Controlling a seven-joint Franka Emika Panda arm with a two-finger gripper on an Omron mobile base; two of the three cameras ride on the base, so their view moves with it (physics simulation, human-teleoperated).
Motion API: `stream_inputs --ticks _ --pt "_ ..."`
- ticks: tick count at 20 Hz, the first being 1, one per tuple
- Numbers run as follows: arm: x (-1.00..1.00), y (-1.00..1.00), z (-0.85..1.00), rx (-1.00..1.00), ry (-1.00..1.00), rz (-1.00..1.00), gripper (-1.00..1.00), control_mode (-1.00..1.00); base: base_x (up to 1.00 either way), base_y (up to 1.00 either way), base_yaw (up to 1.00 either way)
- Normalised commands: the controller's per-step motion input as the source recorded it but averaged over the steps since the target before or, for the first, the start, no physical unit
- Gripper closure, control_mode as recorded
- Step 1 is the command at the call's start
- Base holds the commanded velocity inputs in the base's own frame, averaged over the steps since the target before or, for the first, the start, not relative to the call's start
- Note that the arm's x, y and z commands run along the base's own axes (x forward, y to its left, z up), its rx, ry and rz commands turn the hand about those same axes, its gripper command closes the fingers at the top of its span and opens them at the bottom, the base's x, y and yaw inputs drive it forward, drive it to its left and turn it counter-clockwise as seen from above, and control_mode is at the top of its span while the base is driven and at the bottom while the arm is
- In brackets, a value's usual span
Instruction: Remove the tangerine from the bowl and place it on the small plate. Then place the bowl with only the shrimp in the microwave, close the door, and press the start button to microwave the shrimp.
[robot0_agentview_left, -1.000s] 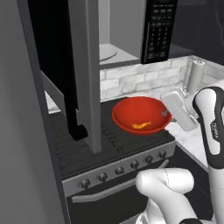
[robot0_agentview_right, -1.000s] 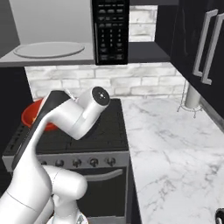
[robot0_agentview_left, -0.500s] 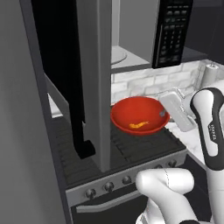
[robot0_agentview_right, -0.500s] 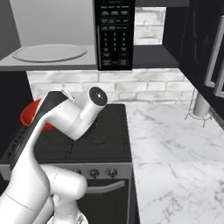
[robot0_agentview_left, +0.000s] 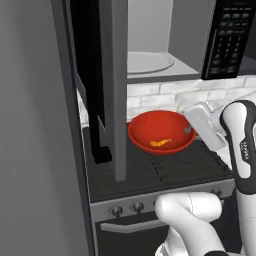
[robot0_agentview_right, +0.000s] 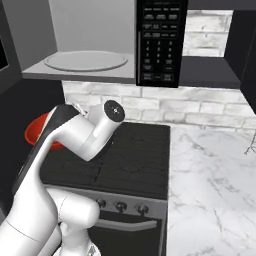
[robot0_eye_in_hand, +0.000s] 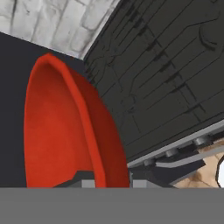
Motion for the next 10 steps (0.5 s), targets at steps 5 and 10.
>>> stream_inputs --ticks 5,10 --pt "0.0 0.0 0.0 0.0 0.0 0.0 1.0 1.0 0.16 0.11 0.34" --pt "0.0 0.0 0.0 0.0 0.0 0.0 1.0 1.0 0.07 -0.05 0.03"
